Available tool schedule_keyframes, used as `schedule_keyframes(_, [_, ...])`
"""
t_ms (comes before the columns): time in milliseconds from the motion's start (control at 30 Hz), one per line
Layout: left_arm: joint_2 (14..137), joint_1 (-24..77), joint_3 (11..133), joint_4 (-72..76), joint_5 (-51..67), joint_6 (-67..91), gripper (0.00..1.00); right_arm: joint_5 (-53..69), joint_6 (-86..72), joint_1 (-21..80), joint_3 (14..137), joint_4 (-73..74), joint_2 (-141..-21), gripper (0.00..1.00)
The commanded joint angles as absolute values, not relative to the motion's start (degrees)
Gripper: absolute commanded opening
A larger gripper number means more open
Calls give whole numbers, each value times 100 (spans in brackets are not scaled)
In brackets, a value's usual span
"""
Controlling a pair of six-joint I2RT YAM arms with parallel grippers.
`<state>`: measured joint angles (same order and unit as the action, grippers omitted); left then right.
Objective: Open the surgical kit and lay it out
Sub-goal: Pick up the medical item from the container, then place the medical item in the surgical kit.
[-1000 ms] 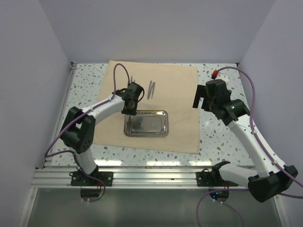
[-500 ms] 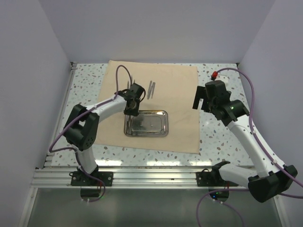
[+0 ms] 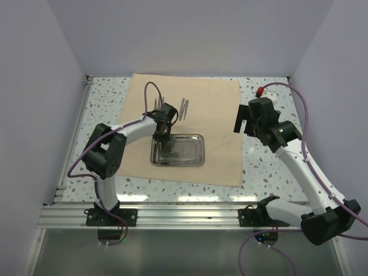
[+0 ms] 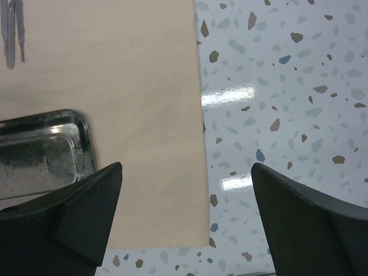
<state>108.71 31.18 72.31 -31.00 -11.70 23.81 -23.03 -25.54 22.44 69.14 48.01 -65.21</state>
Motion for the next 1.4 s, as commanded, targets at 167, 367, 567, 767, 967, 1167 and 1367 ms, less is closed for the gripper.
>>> schedule_keyframes(167, [11021,2980,7032,-2778,-862,2408,0,-2435,-2610,2233,7172,4676,-6723,98])
schedule_keyframes(367, [10758,2962,7584,-3277,-1011,2452,0,-2452,-2610,2233,7260,4667,-6768,98])
schedule_keyframes(567, [10757,2962,9075,-3840,-923,2619,0,-2487,-2619,2241,7190,4702,-6671,98])
schedule_keyframes(767, [11907,3067,10914,-3762,-633,2812,0,-2513,-2619,2241,7137,4965,-6548,98])
schedule_keyframes(967, [13647,3331,12961,-3112,-168,2953,0,-2645,-2566,2232,7093,5492,-6320,98])
schedule_keyframes(1167, [14633,3506,13359,-1645,168,3182,0,-2812,-2689,2232,7014,6028,-5995,98])
schedule_keyframes(1367, [15100,3568,13544,-1082,-333,3191,4,-2786,-2865,2232,6908,6424,-5634,98])
